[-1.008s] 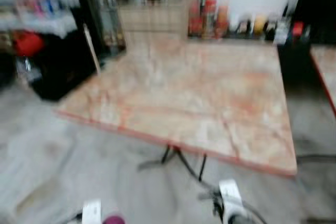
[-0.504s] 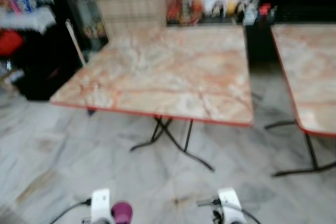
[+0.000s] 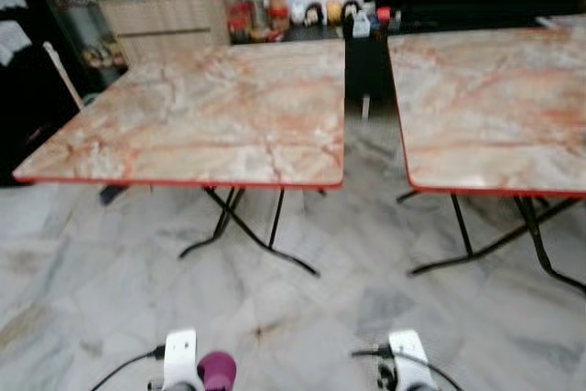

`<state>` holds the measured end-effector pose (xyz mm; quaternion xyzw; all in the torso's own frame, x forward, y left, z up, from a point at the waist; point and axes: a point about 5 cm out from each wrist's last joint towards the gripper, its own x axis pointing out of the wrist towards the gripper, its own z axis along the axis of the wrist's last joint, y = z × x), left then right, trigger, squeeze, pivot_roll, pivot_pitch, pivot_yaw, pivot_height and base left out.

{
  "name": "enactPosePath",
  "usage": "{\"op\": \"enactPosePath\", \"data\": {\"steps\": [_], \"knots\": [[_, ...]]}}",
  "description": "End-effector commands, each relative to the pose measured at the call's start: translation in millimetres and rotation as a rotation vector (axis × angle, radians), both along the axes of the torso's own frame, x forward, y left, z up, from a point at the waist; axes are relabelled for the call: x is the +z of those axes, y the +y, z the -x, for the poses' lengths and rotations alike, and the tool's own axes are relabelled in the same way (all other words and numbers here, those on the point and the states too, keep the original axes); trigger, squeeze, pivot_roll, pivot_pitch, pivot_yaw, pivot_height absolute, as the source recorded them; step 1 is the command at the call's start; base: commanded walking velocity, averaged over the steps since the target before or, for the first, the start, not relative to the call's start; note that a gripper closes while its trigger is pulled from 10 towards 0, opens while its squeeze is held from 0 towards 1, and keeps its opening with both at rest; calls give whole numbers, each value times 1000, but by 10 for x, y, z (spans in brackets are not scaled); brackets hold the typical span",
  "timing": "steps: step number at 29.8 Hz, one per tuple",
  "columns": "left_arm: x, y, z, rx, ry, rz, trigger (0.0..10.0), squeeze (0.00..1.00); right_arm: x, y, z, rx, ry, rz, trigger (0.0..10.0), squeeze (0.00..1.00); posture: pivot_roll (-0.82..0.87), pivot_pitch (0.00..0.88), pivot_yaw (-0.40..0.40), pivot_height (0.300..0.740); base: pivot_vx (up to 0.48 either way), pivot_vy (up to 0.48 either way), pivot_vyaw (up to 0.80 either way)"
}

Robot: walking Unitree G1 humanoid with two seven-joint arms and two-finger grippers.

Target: Setting the table

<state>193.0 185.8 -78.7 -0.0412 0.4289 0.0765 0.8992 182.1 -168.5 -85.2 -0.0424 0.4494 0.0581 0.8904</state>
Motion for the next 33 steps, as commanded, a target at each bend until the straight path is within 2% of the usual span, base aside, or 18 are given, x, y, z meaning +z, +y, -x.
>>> {"op": "enactPosePath", "data": {"steps": [1,3,13,24,29,33], "knots": [[13,47,-14,6,-2,-13,10000,0,-2,56,-5,2,1,-14,10000,0,-168,0,58,740,0,-435,0],[13,47,-14,6,-2,-13,10000,0,-2,56,-5,2,1,-14,10000,0,-168,0,58,740,0,-435,0],[27,23,-40,9,-27,9,10000,0,3,53,-14,1,-2,-16,10000,0,-173,0,56,740,25,0,0],[27,-1,-49,16,-25,25,10000,0,16,29,-35,-20,-13,-22,10000,0,-181,0,57,740,382,0,0],[36,-7,-67,14,-29,28,10000,0,22,34,-48,-22,-18,-26,10000,0,-181,0,57,740,388,0,-635],[47,-11,-90,12,-35,29,10000,0,31,35,-68,-19,-22,-23,10000,0,-182,0,57,740,390,0,0]]}}
